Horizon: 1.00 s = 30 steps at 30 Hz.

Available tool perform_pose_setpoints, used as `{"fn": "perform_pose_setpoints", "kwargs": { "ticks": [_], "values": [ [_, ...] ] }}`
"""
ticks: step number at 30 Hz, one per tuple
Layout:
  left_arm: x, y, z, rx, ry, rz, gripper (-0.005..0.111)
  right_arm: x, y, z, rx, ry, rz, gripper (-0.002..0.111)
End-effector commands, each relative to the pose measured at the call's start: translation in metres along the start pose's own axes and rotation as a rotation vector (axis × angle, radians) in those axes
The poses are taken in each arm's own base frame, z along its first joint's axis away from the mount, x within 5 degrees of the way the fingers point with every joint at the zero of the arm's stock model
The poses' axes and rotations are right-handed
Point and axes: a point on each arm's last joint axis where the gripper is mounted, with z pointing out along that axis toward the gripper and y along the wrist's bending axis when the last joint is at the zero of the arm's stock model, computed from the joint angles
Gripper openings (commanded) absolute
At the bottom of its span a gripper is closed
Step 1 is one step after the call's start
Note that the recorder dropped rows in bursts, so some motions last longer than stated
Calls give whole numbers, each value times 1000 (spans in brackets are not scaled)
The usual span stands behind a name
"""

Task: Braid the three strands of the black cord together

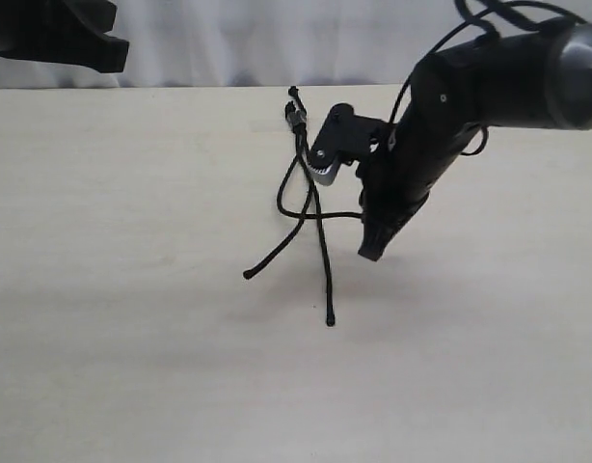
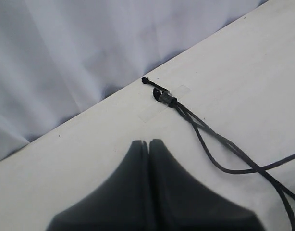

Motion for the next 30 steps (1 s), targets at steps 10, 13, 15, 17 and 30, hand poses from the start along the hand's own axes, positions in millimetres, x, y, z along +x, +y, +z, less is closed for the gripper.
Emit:
{"fn": "perform_pose_setpoints", "kwargs": {
  "ticks": [10, 13, 15, 17, 30],
  "values": [
    [0, 1, -1, -1, -5, -17, 0, 42, -36, 53, -20, 93, 197, 4],
    [0, 1, -1, -1, -5, -17, 0, 48, -42, 54, -13, 90, 242, 4],
    [0, 1, -1, -1, -5, -17, 0, 48, -44, 49, -9, 75, 259, 4],
    [0, 1, -1, -1, -5, -17, 0, 44, -46, 40, 7, 39, 269, 4],
    [0, 1, -1, -2, -7, -17, 0, 44, -65, 28, 116, -78, 284, 4]
  ]
}}
